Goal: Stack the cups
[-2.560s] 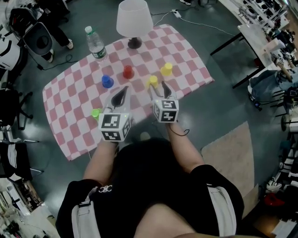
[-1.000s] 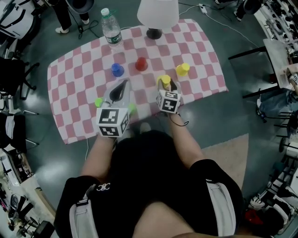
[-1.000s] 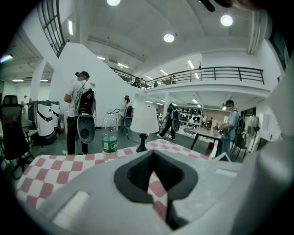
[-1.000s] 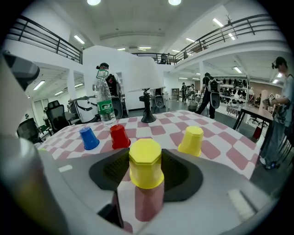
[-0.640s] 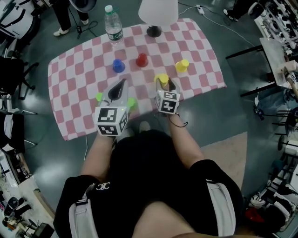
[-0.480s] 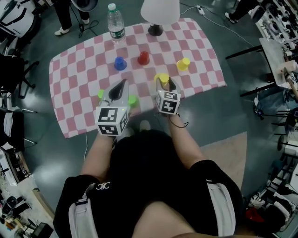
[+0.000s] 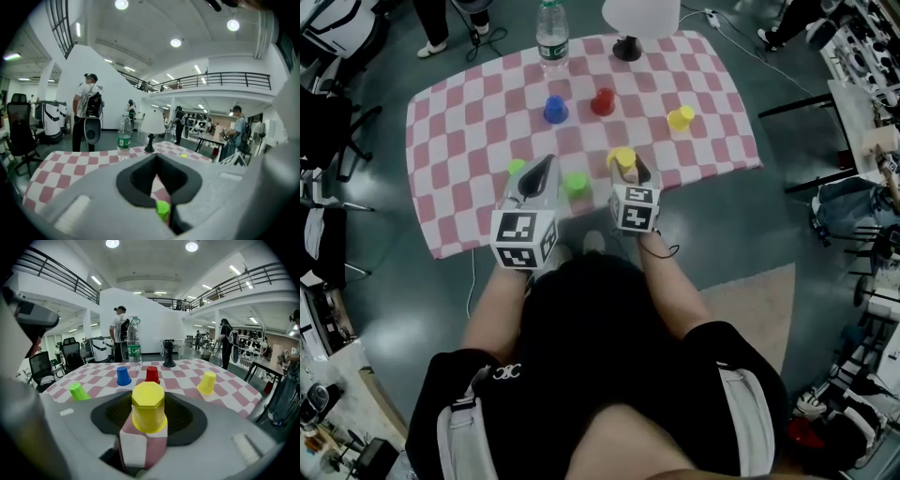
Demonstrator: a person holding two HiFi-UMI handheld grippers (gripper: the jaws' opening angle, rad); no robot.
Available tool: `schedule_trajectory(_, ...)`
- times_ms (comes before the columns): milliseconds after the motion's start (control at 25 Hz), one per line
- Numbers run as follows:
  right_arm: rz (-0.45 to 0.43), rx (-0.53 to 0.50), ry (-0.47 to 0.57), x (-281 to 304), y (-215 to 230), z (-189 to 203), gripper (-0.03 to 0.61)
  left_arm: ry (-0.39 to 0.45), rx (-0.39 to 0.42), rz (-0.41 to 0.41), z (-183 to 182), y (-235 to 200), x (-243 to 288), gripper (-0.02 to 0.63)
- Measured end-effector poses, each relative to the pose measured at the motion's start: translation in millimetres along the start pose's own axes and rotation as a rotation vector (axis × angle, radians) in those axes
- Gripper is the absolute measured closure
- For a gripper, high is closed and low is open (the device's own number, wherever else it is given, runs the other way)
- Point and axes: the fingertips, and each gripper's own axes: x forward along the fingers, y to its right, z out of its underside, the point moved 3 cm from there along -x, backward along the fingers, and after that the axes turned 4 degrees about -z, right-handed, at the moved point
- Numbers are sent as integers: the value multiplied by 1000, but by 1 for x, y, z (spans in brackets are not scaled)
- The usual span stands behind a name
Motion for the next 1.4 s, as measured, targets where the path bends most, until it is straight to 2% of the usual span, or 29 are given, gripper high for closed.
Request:
schedule_trajectory(400, -53, 15, -74, -1, -25, 34, 364, -28, -31, -20, 16, -11, -16, 615)
schedule_trajectory(880, -54, -10, -130, 13, -28, 60, 364, -47, -55, -46, 25, -23, -24, 615)
schedule_trajectory(1400, -82, 8, -154, 15, -30, 62, 362, -36, -68, -62, 24, -25, -24, 615)
